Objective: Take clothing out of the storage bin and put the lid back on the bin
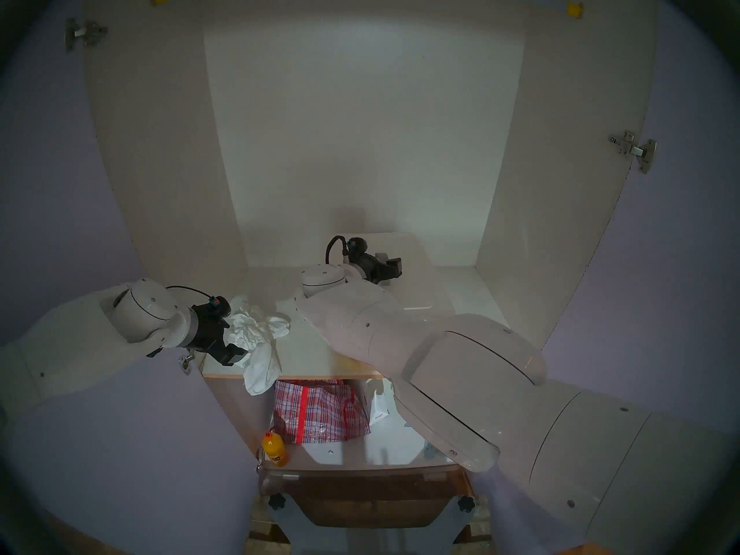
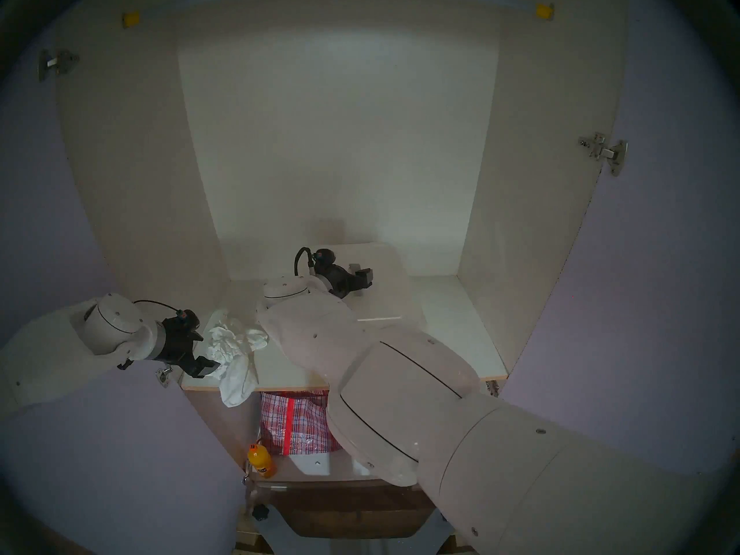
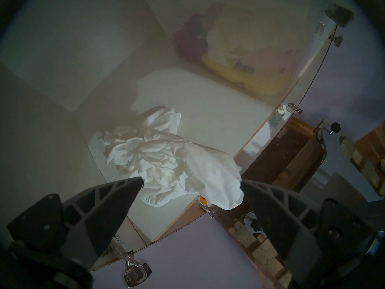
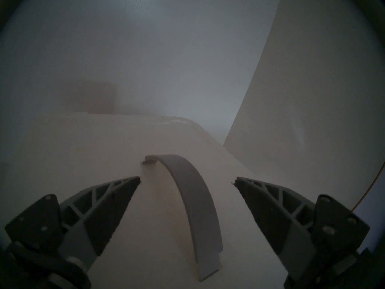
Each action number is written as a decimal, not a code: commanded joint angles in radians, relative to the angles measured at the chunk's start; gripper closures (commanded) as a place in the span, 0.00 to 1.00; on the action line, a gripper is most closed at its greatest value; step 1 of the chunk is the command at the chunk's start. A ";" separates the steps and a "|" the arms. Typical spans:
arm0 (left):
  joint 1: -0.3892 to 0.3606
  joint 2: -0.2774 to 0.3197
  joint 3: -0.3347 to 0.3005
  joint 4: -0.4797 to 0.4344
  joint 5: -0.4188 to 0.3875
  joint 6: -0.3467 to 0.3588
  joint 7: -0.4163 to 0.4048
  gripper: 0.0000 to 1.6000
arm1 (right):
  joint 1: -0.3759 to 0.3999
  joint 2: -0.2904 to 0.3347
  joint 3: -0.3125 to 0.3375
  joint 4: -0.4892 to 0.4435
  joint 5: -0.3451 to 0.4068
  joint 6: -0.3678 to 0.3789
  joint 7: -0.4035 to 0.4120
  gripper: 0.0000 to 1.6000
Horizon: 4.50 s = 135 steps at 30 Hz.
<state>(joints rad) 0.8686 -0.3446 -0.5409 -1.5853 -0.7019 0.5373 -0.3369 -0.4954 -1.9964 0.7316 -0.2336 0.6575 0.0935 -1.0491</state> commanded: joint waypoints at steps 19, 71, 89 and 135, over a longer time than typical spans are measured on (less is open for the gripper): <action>-0.026 0.006 -0.023 -0.010 -0.001 -0.007 -0.007 0.00 | 0.062 0.101 0.185 -0.095 0.076 -0.351 0.263 0.00; -0.028 0.007 -0.021 -0.010 -0.001 -0.008 -0.008 0.00 | -0.354 0.765 0.295 -0.734 -0.090 -0.397 0.876 0.00; -0.028 0.006 -0.021 -0.010 -0.002 -0.007 -0.006 0.00 | -0.218 0.727 0.291 -0.372 -0.086 -0.448 1.082 0.00; -0.343 -0.186 -0.005 0.235 0.161 -0.041 -0.099 0.00 | -0.107 0.659 0.274 -0.001 -0.147 -0.691 1.153 0.00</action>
<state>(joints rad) 0.5663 -0.5421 -0.5285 -1.3479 -0.5456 0.5111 -0.4064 -0.6365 -1.3436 1.0149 -0.2521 0.5234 -0.5492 0.0814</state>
